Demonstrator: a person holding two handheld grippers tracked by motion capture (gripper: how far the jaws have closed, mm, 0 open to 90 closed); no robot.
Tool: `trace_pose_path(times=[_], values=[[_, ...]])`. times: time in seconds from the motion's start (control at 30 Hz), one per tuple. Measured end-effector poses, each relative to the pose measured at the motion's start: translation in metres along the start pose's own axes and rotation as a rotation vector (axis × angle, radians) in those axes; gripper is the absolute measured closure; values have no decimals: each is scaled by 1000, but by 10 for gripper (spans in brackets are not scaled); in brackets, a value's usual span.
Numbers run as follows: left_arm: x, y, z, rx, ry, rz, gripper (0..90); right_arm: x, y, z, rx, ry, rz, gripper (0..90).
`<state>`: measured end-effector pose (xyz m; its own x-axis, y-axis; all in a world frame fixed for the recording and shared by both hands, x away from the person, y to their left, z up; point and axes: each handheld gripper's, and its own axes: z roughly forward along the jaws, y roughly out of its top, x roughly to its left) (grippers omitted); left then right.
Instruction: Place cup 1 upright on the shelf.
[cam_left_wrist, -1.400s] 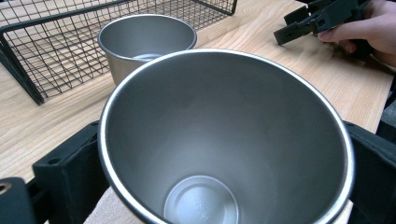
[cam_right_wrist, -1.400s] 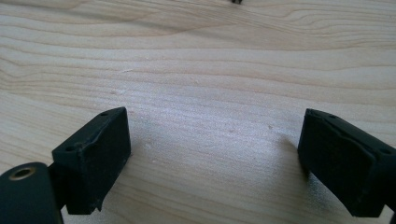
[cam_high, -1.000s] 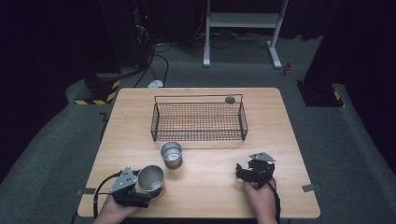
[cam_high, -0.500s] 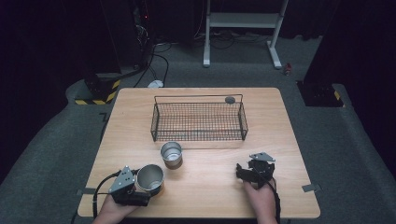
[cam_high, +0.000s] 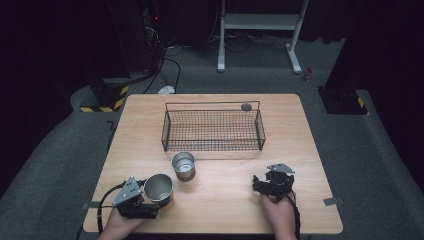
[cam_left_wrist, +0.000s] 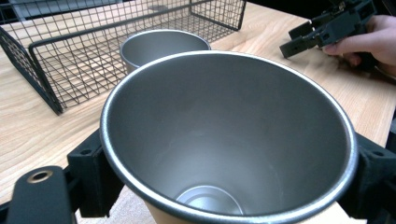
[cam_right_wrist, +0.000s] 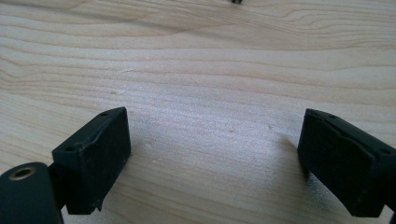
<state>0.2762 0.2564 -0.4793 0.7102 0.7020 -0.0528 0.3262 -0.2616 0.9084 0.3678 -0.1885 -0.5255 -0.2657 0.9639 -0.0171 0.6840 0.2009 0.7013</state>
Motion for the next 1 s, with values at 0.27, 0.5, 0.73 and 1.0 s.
trace_pose_path(times=[0.27, 0.5, 0.73, 1.0], values=[[3, 1, -3, -17, 30, 4, 135, 0, 0, 0, 0, 0, 0, 95], [0, 4, -4, -32, 58, 30, 135, 0, 0, 0, -1, 1, 0, 96], [2, 4, -3, -54, 75, 15, 136, 0, 0, 0, -1, 1, 0, 96], [11, 8, -3, -54, 66, -23, 136, 0, 0, 0, -1, 1, -1, 96]])
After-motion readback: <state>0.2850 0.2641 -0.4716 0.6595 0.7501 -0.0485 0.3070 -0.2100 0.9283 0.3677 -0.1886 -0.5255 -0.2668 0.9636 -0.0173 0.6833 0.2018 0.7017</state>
